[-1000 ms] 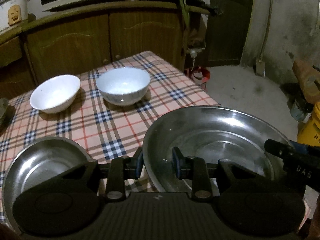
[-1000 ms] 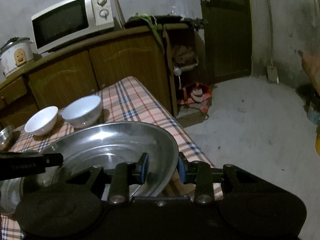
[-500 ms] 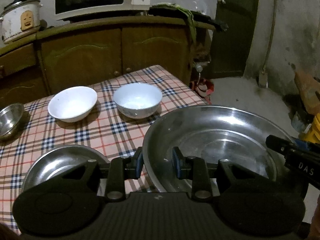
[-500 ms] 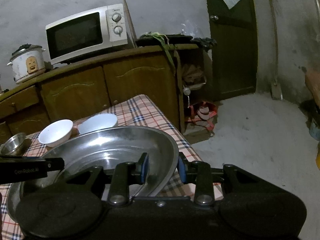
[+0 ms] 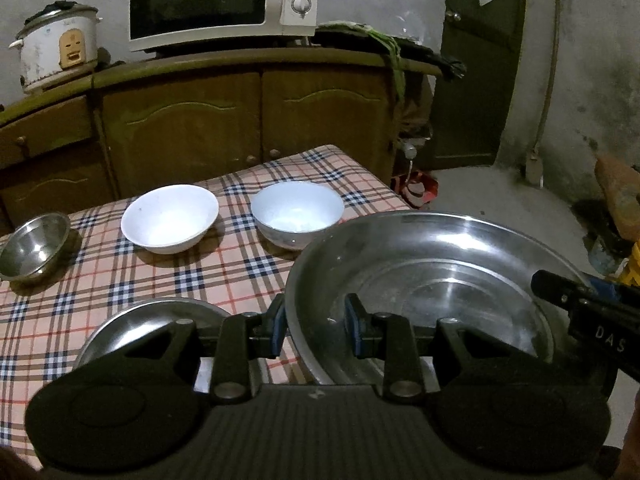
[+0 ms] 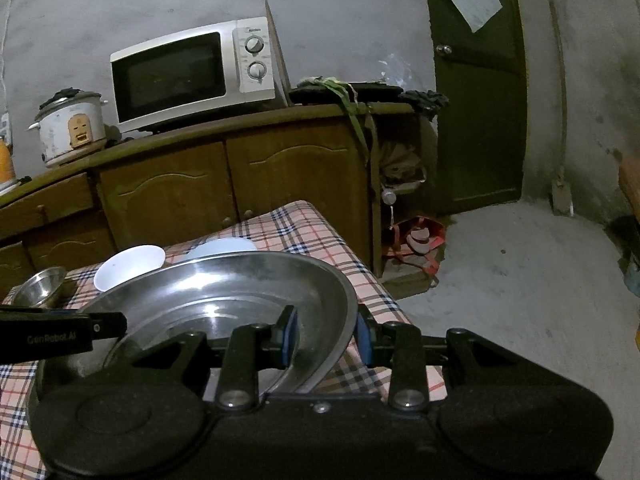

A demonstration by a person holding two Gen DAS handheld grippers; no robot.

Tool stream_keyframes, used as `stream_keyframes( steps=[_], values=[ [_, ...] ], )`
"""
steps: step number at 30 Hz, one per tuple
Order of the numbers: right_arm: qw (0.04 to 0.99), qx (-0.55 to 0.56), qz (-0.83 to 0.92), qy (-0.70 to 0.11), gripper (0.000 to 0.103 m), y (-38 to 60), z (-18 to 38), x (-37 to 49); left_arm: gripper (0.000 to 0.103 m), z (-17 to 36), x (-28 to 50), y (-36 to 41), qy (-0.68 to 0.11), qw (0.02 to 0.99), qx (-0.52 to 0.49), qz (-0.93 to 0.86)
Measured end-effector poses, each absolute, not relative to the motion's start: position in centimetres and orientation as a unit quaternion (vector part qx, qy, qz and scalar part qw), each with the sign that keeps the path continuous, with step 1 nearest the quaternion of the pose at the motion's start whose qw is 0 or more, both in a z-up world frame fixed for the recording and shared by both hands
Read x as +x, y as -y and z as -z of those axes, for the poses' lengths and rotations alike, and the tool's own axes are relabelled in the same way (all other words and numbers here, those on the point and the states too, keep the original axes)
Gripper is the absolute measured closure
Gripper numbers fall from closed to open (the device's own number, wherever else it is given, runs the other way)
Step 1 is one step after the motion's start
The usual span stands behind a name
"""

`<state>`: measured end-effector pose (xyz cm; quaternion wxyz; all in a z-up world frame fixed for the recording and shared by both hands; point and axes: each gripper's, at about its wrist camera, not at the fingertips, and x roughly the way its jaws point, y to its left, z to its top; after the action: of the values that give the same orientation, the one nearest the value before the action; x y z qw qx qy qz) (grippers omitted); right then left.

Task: Organize plates and bowls

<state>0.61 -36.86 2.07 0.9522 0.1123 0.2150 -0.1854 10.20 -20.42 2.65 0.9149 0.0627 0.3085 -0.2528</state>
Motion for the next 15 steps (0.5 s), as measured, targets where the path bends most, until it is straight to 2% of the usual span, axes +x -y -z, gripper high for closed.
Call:
stream_keyframes(
  steps=[15],
  values=[
    [0.956, 0.103, 0.165, -0.218, 0.064, 34.9, -2.8, 1.7, 0.073, -3.0, 10.3, 18.4, -0.311, 0.919, 0.062, 0.232]
  ],
)
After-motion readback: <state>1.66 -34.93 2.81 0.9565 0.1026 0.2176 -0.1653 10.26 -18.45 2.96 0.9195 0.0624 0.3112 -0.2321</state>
